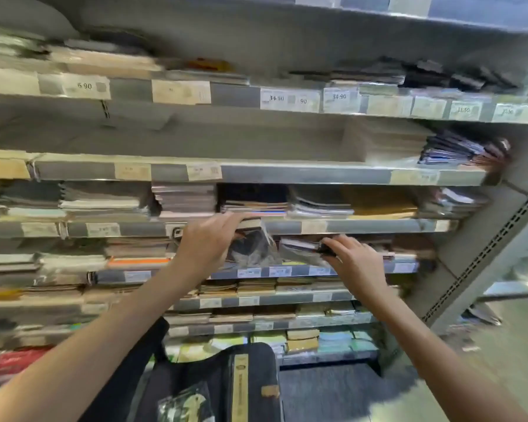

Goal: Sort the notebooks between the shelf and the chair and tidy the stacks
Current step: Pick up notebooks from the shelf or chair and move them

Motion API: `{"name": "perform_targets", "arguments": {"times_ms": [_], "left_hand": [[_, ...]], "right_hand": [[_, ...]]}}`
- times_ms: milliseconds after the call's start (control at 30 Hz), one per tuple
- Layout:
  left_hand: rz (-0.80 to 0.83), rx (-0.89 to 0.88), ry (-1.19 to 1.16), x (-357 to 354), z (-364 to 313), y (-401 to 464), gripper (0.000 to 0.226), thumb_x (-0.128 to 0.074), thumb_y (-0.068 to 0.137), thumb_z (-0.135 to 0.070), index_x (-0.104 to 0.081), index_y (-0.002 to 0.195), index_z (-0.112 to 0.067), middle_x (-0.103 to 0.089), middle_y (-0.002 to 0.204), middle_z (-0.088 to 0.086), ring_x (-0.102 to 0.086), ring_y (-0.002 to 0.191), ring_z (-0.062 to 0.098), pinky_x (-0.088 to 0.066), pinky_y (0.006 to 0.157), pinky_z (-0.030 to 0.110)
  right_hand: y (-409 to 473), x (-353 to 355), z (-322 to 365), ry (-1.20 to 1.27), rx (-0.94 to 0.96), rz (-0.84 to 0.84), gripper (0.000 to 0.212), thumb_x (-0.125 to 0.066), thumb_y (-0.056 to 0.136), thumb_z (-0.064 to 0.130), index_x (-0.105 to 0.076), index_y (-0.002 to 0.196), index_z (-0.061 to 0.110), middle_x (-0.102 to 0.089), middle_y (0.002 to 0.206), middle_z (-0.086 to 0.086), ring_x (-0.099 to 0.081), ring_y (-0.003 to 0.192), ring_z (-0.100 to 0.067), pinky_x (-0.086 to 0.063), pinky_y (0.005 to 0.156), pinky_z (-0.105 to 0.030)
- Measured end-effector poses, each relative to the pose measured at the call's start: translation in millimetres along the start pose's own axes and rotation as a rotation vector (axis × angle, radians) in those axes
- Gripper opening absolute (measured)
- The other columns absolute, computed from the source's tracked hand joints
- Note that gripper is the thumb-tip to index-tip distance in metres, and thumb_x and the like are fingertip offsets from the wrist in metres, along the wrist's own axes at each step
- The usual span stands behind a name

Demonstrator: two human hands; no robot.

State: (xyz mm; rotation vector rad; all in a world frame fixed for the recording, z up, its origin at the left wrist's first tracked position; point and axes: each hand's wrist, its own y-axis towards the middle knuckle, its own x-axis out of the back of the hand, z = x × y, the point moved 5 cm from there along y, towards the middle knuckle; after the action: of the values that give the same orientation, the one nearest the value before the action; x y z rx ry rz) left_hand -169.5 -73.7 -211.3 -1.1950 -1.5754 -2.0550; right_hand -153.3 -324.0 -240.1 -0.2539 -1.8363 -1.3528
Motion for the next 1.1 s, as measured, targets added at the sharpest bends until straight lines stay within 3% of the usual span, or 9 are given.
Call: {"name": "perform_targets", "arguments": {"times_ms": [200, 333, 433, 733, 900, 1033, 1100], "left_hand": [[0.132, 0.094, -0.079, -61, -11, -57, 0.04, -0.078, 0.068, -0.006, -0.065, 0.105, -0.007, -0.071, 0.086, 0.009, -0.069, 0.073, 0.027, -0.053, 0.055, 0.031], [0.235, 0.178, -0.104, -110, -23, -103, 0.04, -0.08, 0.067, -0.008, -0.066, 0.105, -0.007, -0.072, 0.09, 0.008, -0.07, 0.077, 0.027, -0.054, 0.056, 0.034], [0.303, 0.234, -0.092, -146, -35, -139, 0.041, -0.082, 0.066, -0.013, -0.067, 0.103, -0.009, -0.073, 0.083, 0.005, -0.07, 0.07, 0.026, -0.05, 0.047, 0.031], [0.413, 0.364, -0.092, -230, -57, -211, 0.036, -0.079, 0.071, -0.019, -0.066, 0.104, -0.011, -0.073, 0.091, 0.003, -0.069, 0.072, 0.025, -0.047, 0.047, 0.029], [0.477, 0.479, -0.144, -262, -66, -229, 0.036, -0.072, 0.078, -0.029, -0.064, 0.113, -0.022, -0.07, 0.1, -0.005, -0.067, 0.088, 0.02, -0.038, 0.056, 0.026], [0.695, 0.777, -0.318, -292, -77, -254, 0.036, -0.065, 0.083, -0.04, -0.06, 0.118, -0.036, -0.058, 0.127, -0.014, -0.052, 0.119, 0.014, -0.039, 0.083, 0.031], [0.775, 0.683, -0.341, -302, -94, -258, 0.037, -0.065, 0.081, -0.044, -0.061, 0.116, -0.036, -0.058, 0.125, -0.015, -0.05, 0.118, 0.011, -0.037, 0.081, 0.03]], "right_hand": [[-65, -69, 7, 0.055, -0.088, 0.162, 0.027, -0.083, 0.065, 0.02, -0.07, 0.089, 0.015, -0.063, 0.072, -0.001, -0.063, 0.061, -0.023, -0.039, 0.044, -0.023], [-116, -104, 9, 0.132, -0.102, 0.234, 0.019, -0.069, 0.072, 0.023, -0.069, 0.088, 0.014, -0.062, 0.071, -0.002, -0.063, 0.061, -0.025, -0.044, 0.043, -0.028], [-162, -132, 8, 0.166, -0.14, 0.352, 0.023, -0.079, 0.069, 0.019, -0.069, 0.089, 0.016, -0.064, 0.075, -0.001, -0.064, 0.064, -0.025, -0.044, 0.044, -0.028], [-271, -176, 9, 0.167, -0.193, 0.585, 0.031, -0.087, 0.06, 0.019, -0.07, 0.086, 0.021, -0.062, 0.071, 0.004, -0.063, 0.058, -0.02, -0.038, 0.037, -0.025], [-298, -188, 8, 0.195, -0.208, 0.634, 0.031, -0.087, 0.059, 0.02, -0.071, 0.085, 0.02, -0.06, 0.068, 0.005, -0.061, 0.055, -0.02, -0.039, 0.037, -0.026], [-316, -198, 8, 0.21, -0.234, 0.669, 0.03, -0.085, 0.063, 0.02, -0.07, 0.089, 0.02, -0.06, 0.07, 0.005, -0.061, 0.056, -0.019, -0.039, 0.04, -0.025], [-323, -203, 6, 0.217, -0.26, 0.685, 0.033, -0.086, 0.061, 0.019, -0.071, 0.09, 0.02, -0.06, 0.069, 0.005, -0.061, 0.055, -0.019, -0.039, 0.039, -0.025]]}}
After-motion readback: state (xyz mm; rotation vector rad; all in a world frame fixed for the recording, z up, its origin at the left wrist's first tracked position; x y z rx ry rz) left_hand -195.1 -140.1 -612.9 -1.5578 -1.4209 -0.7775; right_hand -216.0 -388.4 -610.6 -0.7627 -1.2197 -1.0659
